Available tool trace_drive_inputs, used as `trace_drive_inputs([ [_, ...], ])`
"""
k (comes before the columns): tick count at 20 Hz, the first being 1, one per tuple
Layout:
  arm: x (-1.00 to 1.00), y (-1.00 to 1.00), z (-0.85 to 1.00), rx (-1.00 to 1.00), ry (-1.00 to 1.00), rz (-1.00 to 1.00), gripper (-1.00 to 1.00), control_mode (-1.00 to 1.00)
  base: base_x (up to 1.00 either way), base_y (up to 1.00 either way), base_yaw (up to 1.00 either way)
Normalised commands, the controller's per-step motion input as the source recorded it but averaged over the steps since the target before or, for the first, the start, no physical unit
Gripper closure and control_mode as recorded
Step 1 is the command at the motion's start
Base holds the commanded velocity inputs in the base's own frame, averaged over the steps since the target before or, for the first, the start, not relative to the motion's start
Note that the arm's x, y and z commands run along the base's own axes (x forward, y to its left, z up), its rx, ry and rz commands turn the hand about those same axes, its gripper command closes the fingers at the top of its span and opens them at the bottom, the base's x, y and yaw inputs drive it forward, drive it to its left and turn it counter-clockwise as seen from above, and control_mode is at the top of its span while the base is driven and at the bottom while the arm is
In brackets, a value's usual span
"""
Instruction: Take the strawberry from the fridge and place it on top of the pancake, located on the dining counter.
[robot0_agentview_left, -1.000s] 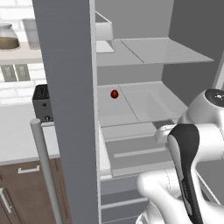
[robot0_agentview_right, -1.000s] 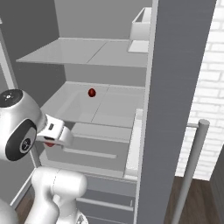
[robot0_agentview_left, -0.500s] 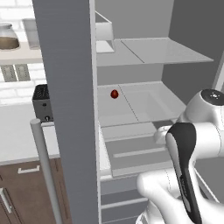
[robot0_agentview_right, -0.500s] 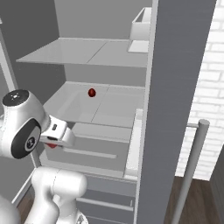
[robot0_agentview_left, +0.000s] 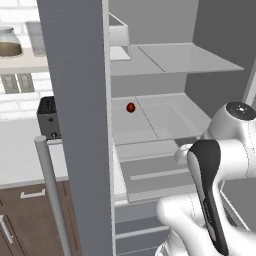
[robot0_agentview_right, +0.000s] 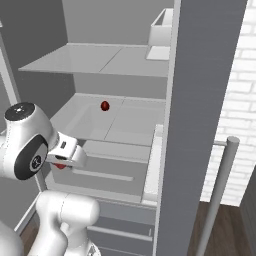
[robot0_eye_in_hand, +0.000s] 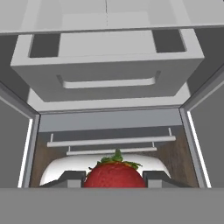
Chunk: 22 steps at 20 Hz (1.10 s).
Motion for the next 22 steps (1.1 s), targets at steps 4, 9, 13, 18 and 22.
trace_drive_inputs([
  [4, 0.00, 0.00, 0.00, 0.00, 0.00, 0.00, 1.00, -1.00, 0.00, 0.00, 0.00],
  [9, -0.07, 0.00, 0.00, 0.00, 0.00, 0.00, 1.00, 1.00, -0.34, 0.00, -0.16],
  [13, 0.00, 0.00, 0.00, 0.00, 0.00, 0.00, 1.00, 1.00, -0.72, 0.15, -0.58],
  [18, 0.00, 0.00, 0.00, 0.00, 0.00, 0.00, 1.00, 1.00, -0.57, 0.35, -0.64],
  [22, 0.00, 0.00, 0.00, 0.00, 0.00, 0.00, 1.00, 1.00, -0.52, 0.08, -0.68],
])
